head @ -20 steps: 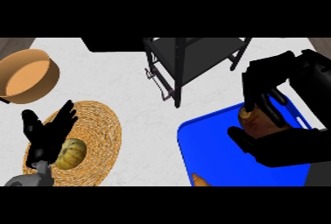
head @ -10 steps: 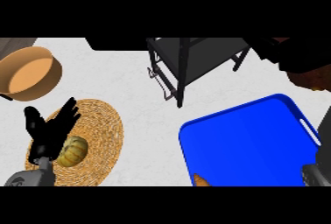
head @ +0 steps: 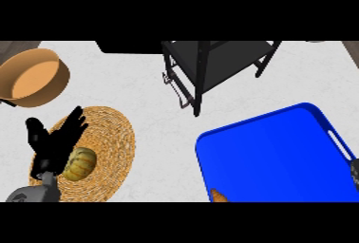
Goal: Pick the sweet potato from the tray and place it in the tiered shelf
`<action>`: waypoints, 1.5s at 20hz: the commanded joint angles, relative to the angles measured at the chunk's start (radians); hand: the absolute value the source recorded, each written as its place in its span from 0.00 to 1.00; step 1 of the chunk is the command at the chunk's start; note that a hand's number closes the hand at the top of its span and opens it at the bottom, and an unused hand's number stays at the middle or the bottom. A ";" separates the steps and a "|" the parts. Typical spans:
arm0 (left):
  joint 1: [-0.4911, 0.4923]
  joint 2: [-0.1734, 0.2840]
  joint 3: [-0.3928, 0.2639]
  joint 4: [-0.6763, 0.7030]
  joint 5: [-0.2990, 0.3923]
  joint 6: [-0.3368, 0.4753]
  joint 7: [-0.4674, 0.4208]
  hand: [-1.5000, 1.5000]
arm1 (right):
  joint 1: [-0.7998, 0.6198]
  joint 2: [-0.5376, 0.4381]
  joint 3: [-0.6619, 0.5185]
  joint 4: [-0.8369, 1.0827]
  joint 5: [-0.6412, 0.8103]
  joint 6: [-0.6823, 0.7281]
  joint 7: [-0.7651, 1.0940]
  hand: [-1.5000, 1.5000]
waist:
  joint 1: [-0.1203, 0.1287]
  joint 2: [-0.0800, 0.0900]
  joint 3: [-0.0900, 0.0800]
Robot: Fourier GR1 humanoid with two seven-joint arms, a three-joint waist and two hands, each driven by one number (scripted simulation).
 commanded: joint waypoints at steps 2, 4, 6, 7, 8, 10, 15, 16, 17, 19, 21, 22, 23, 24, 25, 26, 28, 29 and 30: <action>0.039 -0.052 -0.042 0.004 -0.008 0.004 0.019 0.50 | -0.079 -0.020 0.053 0.189 0.066 -0.009 -0.128 1.00 | 0.005 0.007 -0.009; 0.051 -0.018 -0.012 0.006 0.006 -0.023 0.016 0.50 | -0.037 -0.022 0.073 0.209 0.103 -0.045 -0.224 1.00 | -0.001 0.006 -0.009; -0.007 -0.043 -0.022 0.001 0.003 0.011 0.073 0.50 | -0.052 -0.013 0.097 0.274 0.145 -0.083 -0.270 1.00 | -0.002 0.007 -0.009; -0.012 -0.071 -0.040 0.032 -0.022 0.027 0.032 0.50 | -0.080 -0.033 0.090 0.342 0.159 -0.091 -0.313 1.00 | 0.004 0.011 -0.009; -0.032 -0.028 -0.006 0.020 0.017 -0.008 0.084 0.50 | -0.085 -0.012 0.105 0.373 0.180 -0.121 -0.322 1.00 | 0.006 0.011 -0.009; 0.021 -0.011 0.002 0.013 0.019 -0.040 0.040 0.50 | -0.067 -0.012 0.124 0.387 0.213 -0.160 -0.377 1.00 | 0.004 0.008 -0.009; -0.004 -0.065 -0.036 0.015 -0.035 0.022 0.049 0.50 | -0.162 0.002 0.110 0.564 0.245 -0.232 -0.443 1.00 | 0.008 0.010 -0.009; 0.024 -0.028 -0.026 -0.016 -0.004 -0.039 0.056 0.50 | -0.171 -0.011 0.108 0.611 0.261 -0.251 -0.473 1.00 | 0.019 0.012 -0.009; -0.039 -0.044 -0.006 0.070 -0.019 -0.004 0.024 0.50 | -0.196 0.018 0.107 0.633 0.264 -0.276 -0.461 1.00 | 0.009 0.013 -0.010; -0.043 -0.079 -0.044 0.030 -0.045 0.033 0.072 0.50 | -0.165 0.030 0.121 0.659 0.286 -0.318 -0.527 1.00 | 0.008 0.013 -0.009; 0.008 -0.041 -0.005 0.014 -0.010 -0.014 0.051 0.50 | -0.214 -0.004 0.085 0.720 0.268 -0.299 -0.547 1.00 | 0.013 0.011 -0.009; -0.020 -0.081 -0.043 0.051 -0.052 0.016 0.024 0.50 | -0.188 0.042 0.103 0.722 0.284 -0.349 -0.562 1.00 | 0.007 0.013 -0.009; 0.041 -0.046 -0.012 0.088 -0.030 -0.046 -0.056 0.50 | -0.222 0.007 0.091 0.726 0.271 -0.300 -0.564 1.00 | 0.009 0.012 -0.010; 0.014 -0.061 -0.024 0.040 -0.025 -0.023 0.016 0.50 | -0.208 0.032 0.100 0.750 0.281 -0.327 -0.600 1.00 | 0.012 0.012 -0.009; -0.032 -0.042 -0.005 0.040 -0.010 -0.025 0.059 0.50 | -0.223 0.029 0.098 0.772 0.282 -0.322 -0.613 1.00 | 0.010 0.012 -0.009; -0.002 -0.062 -0.013 0.012 -0.025 0.001 0.050 0.50 | -0.237 0.038 0.093 0.781 0.283 -0.338 -0.612 1.00 | 0.011 0.010 -0.009; 0.000 0.006 0.042 0.084 0.024 -0.091 0.006 0.50 | -0.216 0.004 0.092 0.796 0.287 -0.323 -0.660 1.00 | 0.004 0.011 -0.010; -0.034 -0.054 0.008 0.102 -0.021 -0.024 -0.001 0.50 | -0.246 0.014 0.085 0.818 0.286 -0.331 -0.652 1.00 | 0.003 0.012 -0.010; -0.002 -0.068 -0.012 0.064 -0.045 -0.004 -0.004 0.50 | -0.256 0.025 0.088 0.835 0.288 -0.320 -0.635 1.00 | 0.005 0.010 -0.009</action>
